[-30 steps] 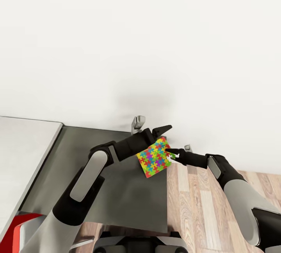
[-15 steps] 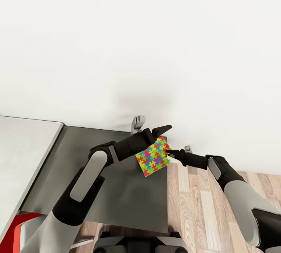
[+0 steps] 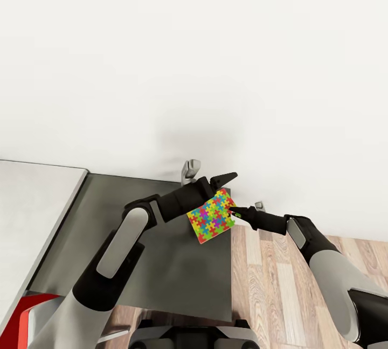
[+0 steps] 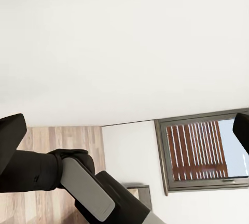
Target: Put all the toys in the child's room - the three board games (two on the bed and one on the table), the two jigsaw puzzles on the table, and the tennis ball on the table - inside the toy box on the table in the child's room.
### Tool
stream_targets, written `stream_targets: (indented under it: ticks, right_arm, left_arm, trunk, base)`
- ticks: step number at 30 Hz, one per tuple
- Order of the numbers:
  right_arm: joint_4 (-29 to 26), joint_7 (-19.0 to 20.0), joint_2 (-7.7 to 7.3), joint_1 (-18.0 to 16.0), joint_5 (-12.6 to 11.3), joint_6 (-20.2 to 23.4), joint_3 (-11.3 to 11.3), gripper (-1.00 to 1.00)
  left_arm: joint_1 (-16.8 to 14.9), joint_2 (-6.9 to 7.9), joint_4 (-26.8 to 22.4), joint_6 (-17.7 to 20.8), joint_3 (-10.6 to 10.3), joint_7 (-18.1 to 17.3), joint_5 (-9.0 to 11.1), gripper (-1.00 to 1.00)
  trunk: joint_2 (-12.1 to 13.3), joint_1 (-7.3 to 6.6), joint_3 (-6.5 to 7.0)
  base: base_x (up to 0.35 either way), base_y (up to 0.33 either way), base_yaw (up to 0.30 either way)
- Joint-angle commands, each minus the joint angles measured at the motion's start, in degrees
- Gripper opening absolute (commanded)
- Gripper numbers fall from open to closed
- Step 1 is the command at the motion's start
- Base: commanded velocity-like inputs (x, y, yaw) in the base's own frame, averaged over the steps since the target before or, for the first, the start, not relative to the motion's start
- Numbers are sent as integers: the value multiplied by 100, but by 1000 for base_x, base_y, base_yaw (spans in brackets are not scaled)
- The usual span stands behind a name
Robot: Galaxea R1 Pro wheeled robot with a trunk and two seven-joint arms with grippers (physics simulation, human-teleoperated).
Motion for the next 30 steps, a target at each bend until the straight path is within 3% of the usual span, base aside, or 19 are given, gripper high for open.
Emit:
stream_targets:
  ticks: [1,21,30]
  right_arm:
    - [3,11,0,-3,14,16,-13,-100]
    - [-53,-6,-11,-2,23,22,-4,-100]
    - [-147,42,-117,63,29,31,-5,-100]
  left_arm:
    - [-3,-1,-6,18,2,51,59,100]
    - [19,27,-6,18,42,51,58,100]
    - [111,129,-6,32,51,27,61,100]
  trunk:
    - [-9,3,-8]
    - [-9,3,-8]
    - [-9,3,-8]
  base:
    - [0,0,0]
    - [0,0,0]
    - [0,0,0]
